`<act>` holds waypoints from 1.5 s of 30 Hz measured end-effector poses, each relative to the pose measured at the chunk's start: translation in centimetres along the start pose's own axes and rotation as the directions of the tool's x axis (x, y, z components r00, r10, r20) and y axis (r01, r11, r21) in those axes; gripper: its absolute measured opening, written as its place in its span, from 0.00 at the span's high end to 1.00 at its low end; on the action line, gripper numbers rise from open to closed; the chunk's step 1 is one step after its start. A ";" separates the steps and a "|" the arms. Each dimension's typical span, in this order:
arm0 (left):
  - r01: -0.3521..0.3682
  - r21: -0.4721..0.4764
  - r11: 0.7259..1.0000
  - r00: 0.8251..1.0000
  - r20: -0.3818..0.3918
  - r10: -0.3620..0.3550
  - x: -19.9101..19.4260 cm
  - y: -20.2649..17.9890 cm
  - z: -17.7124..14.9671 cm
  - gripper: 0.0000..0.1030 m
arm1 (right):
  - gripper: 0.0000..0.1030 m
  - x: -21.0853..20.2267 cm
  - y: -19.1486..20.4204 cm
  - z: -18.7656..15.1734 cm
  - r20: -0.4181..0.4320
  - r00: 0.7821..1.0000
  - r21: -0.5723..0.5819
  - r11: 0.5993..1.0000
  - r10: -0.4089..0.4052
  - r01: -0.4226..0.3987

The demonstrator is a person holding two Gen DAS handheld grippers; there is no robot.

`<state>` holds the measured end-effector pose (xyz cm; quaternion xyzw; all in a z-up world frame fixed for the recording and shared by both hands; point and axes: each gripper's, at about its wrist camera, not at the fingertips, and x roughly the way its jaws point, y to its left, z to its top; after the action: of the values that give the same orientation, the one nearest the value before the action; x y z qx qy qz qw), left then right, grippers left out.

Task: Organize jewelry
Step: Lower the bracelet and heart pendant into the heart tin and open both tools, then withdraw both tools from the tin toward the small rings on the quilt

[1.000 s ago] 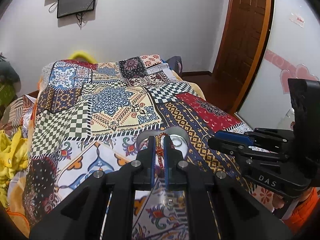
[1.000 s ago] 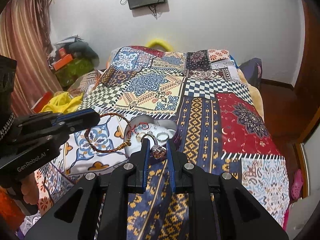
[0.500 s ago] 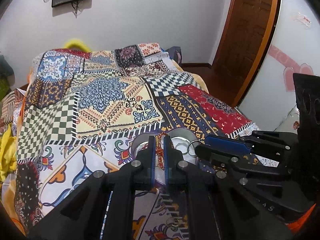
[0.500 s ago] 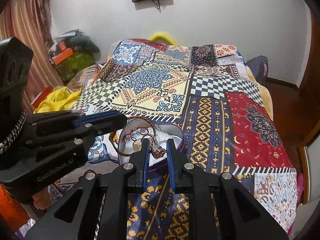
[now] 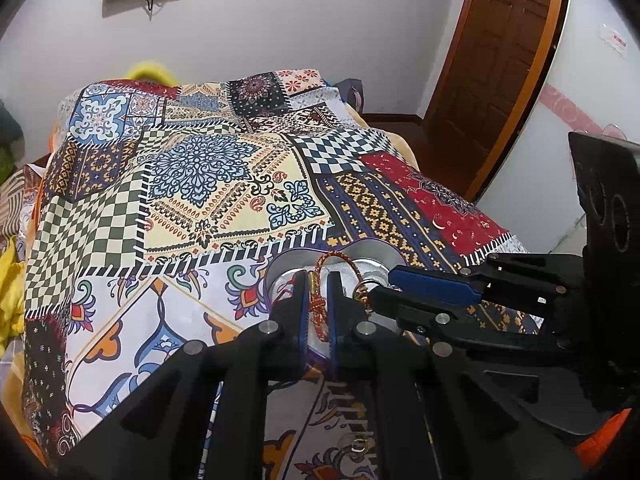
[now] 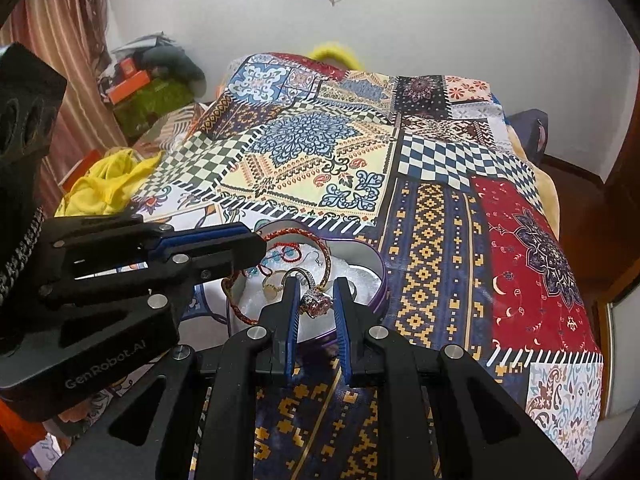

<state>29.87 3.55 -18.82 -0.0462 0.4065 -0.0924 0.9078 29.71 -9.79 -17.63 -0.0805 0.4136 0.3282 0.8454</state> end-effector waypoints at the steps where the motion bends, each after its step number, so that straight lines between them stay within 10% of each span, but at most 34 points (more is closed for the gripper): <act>1: 0.002 0.003 1.000 1.000 -0.003 -0.002 -0.1 0.0 0.0 0.95 | 0.85 0.0 0.1 0.0 0.000 1.000 -0.003 1.000 -0.001 0.001; 29: -0.065 0.026 0.998 0.996 0.063 0.063 -7.2 -0.1 -1.8 0.68 | 0.78 -4.3 2.1 -0.3 0.025 0.998 -0.050 0.997 -0.057 0.058; 45: -0.050 0.060 0.997 0.996 -0.068 0.054 -6.5 -0.5 -6.9 0.65 | 0.64 -4.9 2.4 -3.9 -0.024 0.999 0.007 0.999 -0.037 0.037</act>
<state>20.43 4.30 -18.63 -0.0060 0.4360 -0.0818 0.8962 23.57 -11.87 -16.13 -0.0888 0.4232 0.3100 0.8467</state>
